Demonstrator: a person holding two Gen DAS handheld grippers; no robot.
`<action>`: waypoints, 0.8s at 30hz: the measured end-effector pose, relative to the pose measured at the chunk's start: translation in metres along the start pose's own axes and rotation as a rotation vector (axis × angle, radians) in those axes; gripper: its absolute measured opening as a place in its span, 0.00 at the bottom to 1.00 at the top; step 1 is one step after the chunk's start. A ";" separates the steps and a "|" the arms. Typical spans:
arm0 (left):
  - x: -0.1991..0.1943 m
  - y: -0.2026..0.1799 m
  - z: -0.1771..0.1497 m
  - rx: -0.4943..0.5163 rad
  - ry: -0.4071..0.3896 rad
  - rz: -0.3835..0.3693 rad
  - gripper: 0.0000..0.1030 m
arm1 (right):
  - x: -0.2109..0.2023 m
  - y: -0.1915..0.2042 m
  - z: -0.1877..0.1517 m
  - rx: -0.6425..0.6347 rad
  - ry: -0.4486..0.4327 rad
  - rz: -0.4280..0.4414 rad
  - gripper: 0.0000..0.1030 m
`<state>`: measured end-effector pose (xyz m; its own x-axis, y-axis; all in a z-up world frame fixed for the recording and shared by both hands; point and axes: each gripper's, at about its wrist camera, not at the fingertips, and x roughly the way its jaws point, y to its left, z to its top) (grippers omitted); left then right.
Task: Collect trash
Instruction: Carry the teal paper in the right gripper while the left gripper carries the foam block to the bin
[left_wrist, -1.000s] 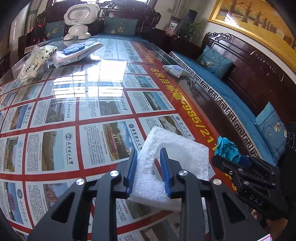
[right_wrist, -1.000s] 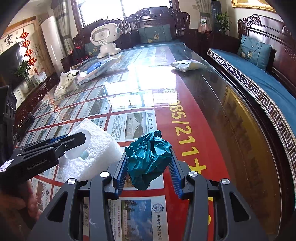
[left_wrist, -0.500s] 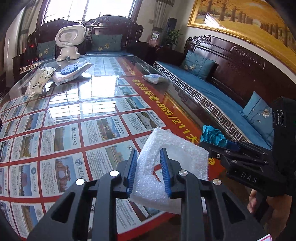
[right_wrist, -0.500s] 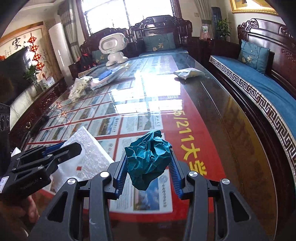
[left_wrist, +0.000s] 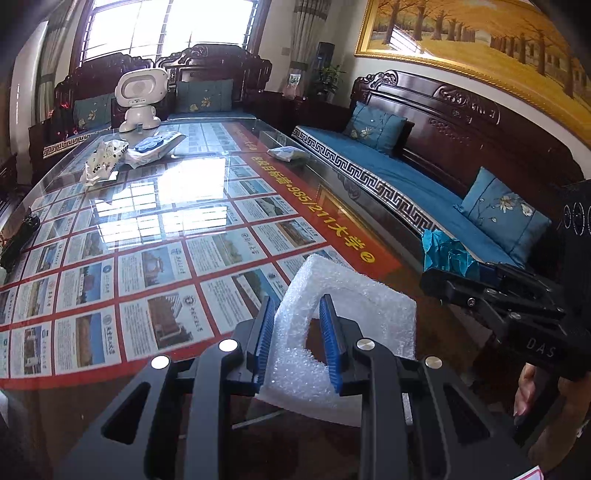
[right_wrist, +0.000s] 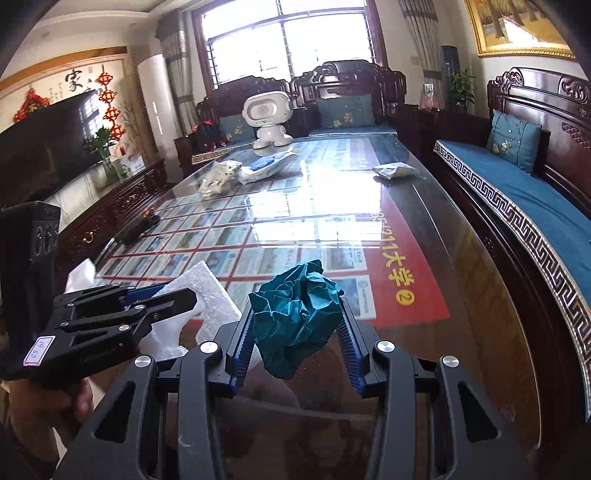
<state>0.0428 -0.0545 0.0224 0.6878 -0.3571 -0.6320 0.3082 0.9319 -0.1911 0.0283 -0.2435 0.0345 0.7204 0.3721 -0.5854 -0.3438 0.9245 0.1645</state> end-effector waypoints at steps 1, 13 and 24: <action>-0.008 -0.004 -0.008 0.003 0.001 -0.004 0.26 | -0.007 0.003 -0.006 -0.001 -0.005 0.011 0.40; -0.068 -0.039 -0.106 -0.008 0.053 -0.077 0.26 | -0.088 0.039 -0.101 -0.011 0.027 0.081 0.41; -0.067 -0.051 -0.205 -0.030 0.182 -0.123 0.26 | -0.085 0.050 -0.219 0.025 0.240 0.062 0.41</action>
<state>-0.1541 -0.0648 -0.0795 0.5152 -0.4531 -0.7275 0.3604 0.8847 -0.2958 -0.1818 -0.2468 -0.0815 0.5338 0.4004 -0.7448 -0.3658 0.9035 0.2235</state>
